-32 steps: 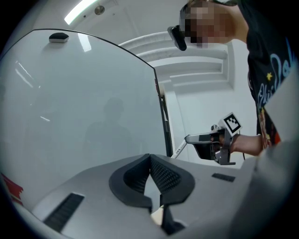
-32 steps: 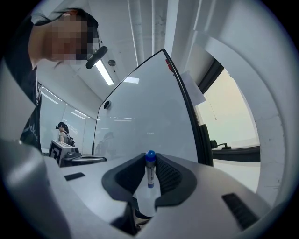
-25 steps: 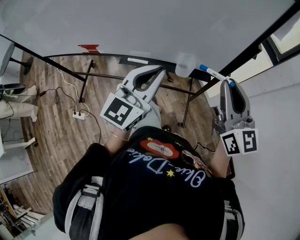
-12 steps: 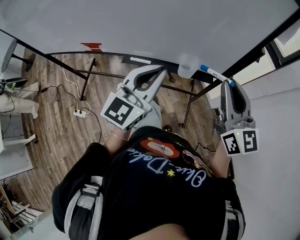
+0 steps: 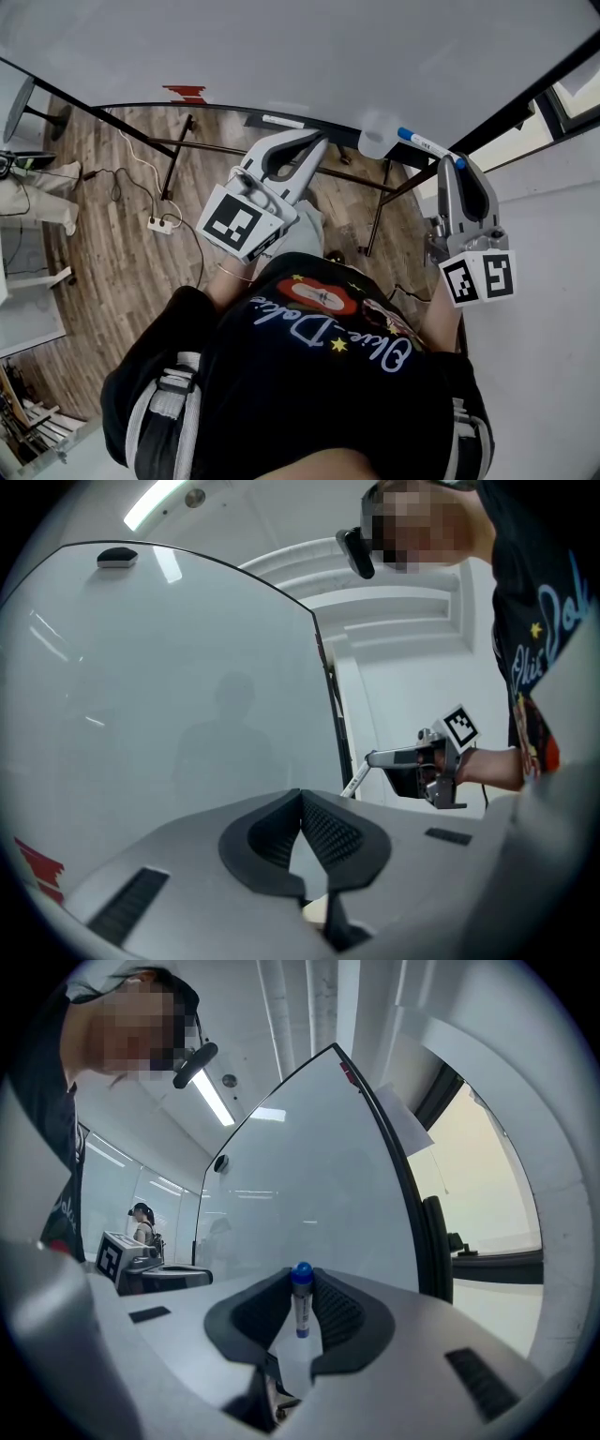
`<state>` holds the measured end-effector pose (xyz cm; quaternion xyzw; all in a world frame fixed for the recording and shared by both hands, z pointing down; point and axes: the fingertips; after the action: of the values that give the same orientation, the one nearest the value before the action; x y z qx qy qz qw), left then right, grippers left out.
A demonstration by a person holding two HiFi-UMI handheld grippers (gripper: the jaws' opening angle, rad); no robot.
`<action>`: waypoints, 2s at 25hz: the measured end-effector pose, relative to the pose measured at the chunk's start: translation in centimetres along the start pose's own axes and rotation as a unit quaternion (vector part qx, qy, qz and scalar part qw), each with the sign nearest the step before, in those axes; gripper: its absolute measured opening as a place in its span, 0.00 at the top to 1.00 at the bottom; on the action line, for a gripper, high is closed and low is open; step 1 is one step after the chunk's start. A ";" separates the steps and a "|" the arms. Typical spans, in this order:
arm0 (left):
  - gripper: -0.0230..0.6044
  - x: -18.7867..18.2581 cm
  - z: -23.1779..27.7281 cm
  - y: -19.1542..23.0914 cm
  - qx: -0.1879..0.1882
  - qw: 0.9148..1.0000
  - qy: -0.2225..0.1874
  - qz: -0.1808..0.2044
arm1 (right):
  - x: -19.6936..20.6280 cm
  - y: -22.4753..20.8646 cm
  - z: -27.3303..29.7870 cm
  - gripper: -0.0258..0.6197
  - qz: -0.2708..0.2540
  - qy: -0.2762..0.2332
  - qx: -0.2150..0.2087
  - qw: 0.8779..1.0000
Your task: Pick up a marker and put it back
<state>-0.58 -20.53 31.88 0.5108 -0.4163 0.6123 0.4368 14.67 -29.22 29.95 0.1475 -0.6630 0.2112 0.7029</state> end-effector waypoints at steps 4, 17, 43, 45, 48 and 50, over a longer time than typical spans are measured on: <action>0.96 -0.1 -0.1 0.6 -0.006 1.000 -0.003 -0.003 | 0.3 0.0 1.0 0.86 -0.002 0.006 -0.006 1.000; 0.96 0.5 -0.4 3.2 -0.028 1.000 0.008 -0.010 | 1.8 0.0 4.3 0.86 -0.001 0.028 -0.017 0.999; 0.96 1.6 -0.4 5.1 -0.046 0.998 0.021 -0.021 | 7.3 -0.1 8.3 0.86 0.008 0.097 -0.021 0.995; 0.96 1.6 -0.4 5.1 -0.047 0.998 0.022 -0.021 | 7.6 -0.3 8.5 0.86 0.008 0.101 -0.022 0.995; 0.96 1.6 -0.3 5.2 -0.049 0.998 0.023 -0.022 | 8.1 -0.5 8.8 0.86 0.007 0.106 -0.022 0.994; 0.96 1.5 -0.3 5.4 -0.052 0.998 0.023 -0.021 | 8.4 -0.4 9.0 0.86 0.009 0.111 -0.024 0.994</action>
<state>-5.93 -21.57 33.01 0.4822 -0.4261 0.5922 0.4851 7.32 -33.13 39.08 0.1004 -0.5875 0.2166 0.7732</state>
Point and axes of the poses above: the fingertips, and each gripper's own axes: z forward along the fingers, y to its left, x out of its underside, and after that the axes turned 7 degrees about y, right-handed
